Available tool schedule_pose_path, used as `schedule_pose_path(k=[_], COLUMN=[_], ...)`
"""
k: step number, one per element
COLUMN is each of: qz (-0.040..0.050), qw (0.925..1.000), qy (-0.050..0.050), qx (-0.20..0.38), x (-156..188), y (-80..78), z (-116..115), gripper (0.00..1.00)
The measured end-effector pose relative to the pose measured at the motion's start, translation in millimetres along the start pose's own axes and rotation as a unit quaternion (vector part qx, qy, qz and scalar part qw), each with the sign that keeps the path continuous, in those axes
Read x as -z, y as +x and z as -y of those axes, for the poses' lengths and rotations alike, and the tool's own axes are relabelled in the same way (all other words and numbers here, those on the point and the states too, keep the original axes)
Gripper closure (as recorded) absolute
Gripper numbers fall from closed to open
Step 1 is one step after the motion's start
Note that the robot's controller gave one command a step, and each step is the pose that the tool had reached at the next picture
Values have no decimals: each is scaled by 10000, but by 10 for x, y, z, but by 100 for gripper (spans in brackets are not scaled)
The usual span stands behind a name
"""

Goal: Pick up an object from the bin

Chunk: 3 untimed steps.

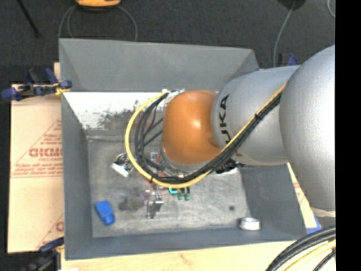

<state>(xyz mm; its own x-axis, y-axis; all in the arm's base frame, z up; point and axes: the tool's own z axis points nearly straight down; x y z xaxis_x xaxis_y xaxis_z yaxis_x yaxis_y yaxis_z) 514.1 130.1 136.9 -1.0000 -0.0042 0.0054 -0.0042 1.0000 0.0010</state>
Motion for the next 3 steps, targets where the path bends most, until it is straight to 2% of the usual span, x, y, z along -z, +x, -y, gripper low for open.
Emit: schedule_pose_path(k=[1, 2, 3], qz=[98, 46, 87], qw=[9998, 9999, 9999], qy=[-18, -8, -12], qx=[151, 125, 61], x=[-454, -505, 1115], y=[-160, -130, -238], z=[245, 259, 274], gripper=[0, 100, 100])
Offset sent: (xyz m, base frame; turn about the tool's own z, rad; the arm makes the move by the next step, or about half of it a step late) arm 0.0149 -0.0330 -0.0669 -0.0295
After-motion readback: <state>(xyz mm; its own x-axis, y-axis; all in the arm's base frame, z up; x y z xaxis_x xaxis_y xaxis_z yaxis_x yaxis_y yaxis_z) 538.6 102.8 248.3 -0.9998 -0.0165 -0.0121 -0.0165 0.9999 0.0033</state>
